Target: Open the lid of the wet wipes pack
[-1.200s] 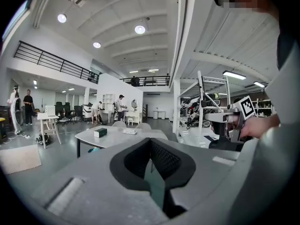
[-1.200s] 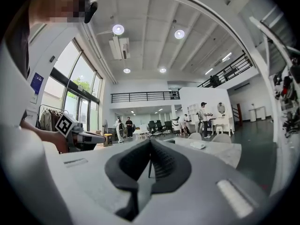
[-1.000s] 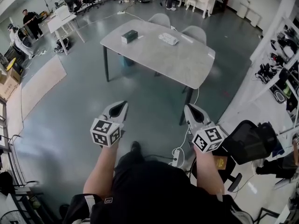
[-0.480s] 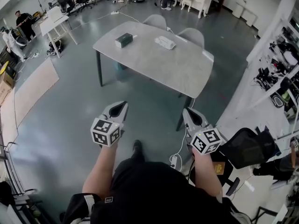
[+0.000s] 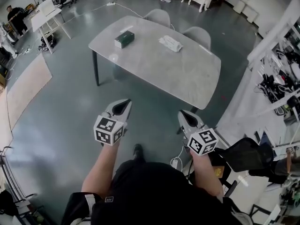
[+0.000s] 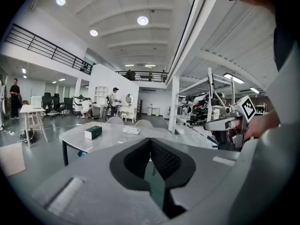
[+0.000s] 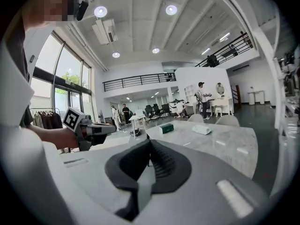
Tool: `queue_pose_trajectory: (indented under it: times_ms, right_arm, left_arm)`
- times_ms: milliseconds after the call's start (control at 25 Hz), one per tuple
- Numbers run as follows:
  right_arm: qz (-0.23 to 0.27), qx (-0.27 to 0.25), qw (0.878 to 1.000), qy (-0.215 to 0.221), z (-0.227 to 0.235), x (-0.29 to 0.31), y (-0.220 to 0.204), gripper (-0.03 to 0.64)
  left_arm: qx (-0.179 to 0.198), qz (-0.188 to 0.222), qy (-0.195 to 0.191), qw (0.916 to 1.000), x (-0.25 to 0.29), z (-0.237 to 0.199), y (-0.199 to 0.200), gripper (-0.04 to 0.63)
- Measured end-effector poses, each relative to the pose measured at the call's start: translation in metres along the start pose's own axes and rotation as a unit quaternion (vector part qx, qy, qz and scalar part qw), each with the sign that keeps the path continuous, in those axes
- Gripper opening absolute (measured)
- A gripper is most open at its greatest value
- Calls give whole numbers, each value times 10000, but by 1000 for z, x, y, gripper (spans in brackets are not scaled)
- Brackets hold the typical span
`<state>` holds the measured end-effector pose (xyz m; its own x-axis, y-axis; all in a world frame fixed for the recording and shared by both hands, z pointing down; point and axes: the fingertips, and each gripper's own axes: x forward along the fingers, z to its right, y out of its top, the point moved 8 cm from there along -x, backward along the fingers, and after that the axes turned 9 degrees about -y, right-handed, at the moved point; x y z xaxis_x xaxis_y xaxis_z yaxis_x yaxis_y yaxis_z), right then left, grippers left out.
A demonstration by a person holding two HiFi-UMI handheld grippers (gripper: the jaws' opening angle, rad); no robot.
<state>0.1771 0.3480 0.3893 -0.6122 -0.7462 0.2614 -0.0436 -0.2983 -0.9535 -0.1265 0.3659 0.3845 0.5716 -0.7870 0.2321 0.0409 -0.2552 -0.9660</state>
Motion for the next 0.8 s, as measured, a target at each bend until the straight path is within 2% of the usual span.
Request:
queue_pose_trajectory:
  times_ms: [280, 520, 800]
  right_arm:
    - [-78, -126, 9999, -60, -24, 68, 24, 2]
    - [-73, -52, 9998, -165, -16, 98, 40, 2]
    - [-51, 108, 9999, -113, 10, 149, 46, 2]
  left_arm:
    - [7, 109, -184, 9998, 11, -71, 10, 11]
    - [-82, 228, -267, 9993, 22, -92, 16, 11]
    - [-96, 109, -297, 9995, 56, -119, 18, 11]
